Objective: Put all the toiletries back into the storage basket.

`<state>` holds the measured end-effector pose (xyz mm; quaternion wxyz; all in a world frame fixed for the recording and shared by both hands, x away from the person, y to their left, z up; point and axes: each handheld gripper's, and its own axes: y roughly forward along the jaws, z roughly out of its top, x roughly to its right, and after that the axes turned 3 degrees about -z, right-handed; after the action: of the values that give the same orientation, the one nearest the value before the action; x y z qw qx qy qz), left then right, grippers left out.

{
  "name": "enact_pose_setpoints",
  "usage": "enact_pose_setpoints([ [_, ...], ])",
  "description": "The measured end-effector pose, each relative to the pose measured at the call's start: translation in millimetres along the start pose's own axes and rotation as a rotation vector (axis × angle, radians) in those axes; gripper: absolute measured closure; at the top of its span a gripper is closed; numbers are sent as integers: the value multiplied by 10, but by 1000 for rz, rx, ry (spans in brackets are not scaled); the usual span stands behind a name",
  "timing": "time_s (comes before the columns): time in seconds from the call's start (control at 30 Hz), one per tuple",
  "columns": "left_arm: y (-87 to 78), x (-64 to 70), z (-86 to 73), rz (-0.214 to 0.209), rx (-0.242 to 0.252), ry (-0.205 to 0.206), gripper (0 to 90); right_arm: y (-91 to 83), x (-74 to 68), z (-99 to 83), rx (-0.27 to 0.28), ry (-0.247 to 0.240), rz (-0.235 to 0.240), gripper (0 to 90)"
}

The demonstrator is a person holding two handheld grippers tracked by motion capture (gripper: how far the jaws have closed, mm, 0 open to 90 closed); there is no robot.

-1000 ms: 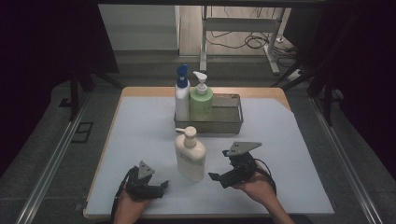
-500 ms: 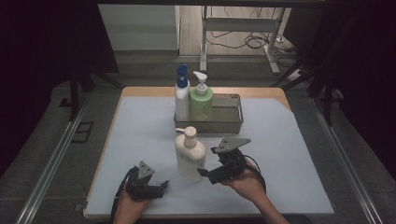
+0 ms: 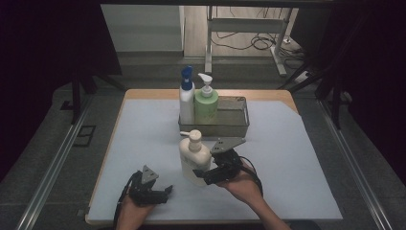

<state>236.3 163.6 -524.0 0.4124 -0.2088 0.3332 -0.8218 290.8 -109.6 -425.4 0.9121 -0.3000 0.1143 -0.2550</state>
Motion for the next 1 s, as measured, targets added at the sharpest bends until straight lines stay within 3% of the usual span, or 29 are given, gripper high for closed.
enact_pose_setpoints([
  [0.6, 0, 0, 0, 0, 1, 0, 123, 154, -68, 189, 6, -2, -51, 316],
  [0.77, 1, 1, -1, 1, 1, 1, 123, 130, -100, 223, -21, -54, -91, 351],
  [1.0, 0, -1, 0, 0, 0, 0, 123, 99, -63, 237, -38, -46, -72, 359],
])
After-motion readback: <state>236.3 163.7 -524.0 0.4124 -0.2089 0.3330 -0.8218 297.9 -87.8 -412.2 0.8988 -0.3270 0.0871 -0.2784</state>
